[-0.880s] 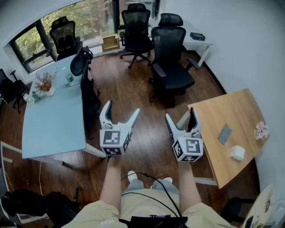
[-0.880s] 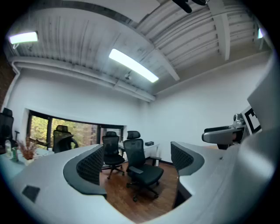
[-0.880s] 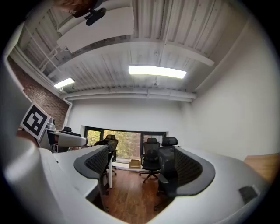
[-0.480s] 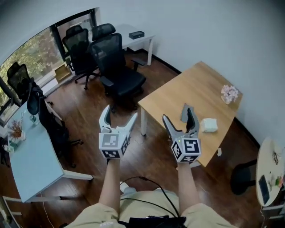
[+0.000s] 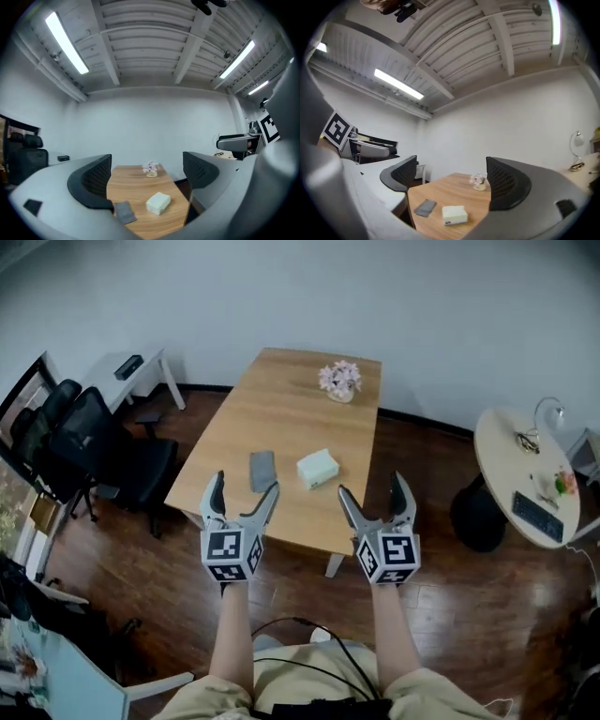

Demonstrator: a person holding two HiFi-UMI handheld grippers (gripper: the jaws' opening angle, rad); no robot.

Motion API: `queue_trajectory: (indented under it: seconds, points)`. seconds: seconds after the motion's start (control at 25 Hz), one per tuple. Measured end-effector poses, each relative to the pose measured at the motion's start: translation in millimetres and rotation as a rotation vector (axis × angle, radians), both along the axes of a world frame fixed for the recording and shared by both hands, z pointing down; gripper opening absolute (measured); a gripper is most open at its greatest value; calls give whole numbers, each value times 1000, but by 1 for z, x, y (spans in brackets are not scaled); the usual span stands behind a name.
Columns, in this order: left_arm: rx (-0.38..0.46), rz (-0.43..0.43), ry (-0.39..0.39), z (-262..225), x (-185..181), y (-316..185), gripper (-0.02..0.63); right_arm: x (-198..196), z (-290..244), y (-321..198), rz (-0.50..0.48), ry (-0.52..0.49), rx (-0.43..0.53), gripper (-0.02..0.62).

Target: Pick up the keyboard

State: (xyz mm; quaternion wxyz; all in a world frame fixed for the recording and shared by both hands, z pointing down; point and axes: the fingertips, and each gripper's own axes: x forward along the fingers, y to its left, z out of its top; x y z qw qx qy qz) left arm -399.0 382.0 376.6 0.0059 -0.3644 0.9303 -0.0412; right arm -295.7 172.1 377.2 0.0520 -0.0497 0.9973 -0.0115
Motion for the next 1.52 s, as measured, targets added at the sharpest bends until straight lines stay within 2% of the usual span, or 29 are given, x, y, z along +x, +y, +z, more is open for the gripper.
queue_trajectory:
  seconds: [0.12,0.28,0.4,0.48,0.64,0.8,1.0,1.28,1.52]
  points:
    - [-6,165,28,14,18,-104,462,56,14,-93,189,14,-28,480]
    - [-23,425,21,21,69,-244,462,154,24,-186,442,20,-47,479]
    - [-7,614,27,25,120,-333,462,233,38,-236,645,39,-46,479]
    - [-1,719,32,32,156,-378,462,279,51,-260,747,52,-59,479]
    - [-16,902,58,54,210,-455,462,343,62,-299,910,67,-58,479]
    - [-24,1034,68,53,235,-519,462,370,47,-334,1021,68,-36,479]
    - [-33,1159,75,49,242,-580,462,371,30,-371,1110,54,-14,479]
    - [-32,1251,110,62,255,-639,462,361,41,-407,1140,111,-18,479]
    - [-64,1341,105,72,288,-682,462,388,50,-438,1208,110,-42,479]
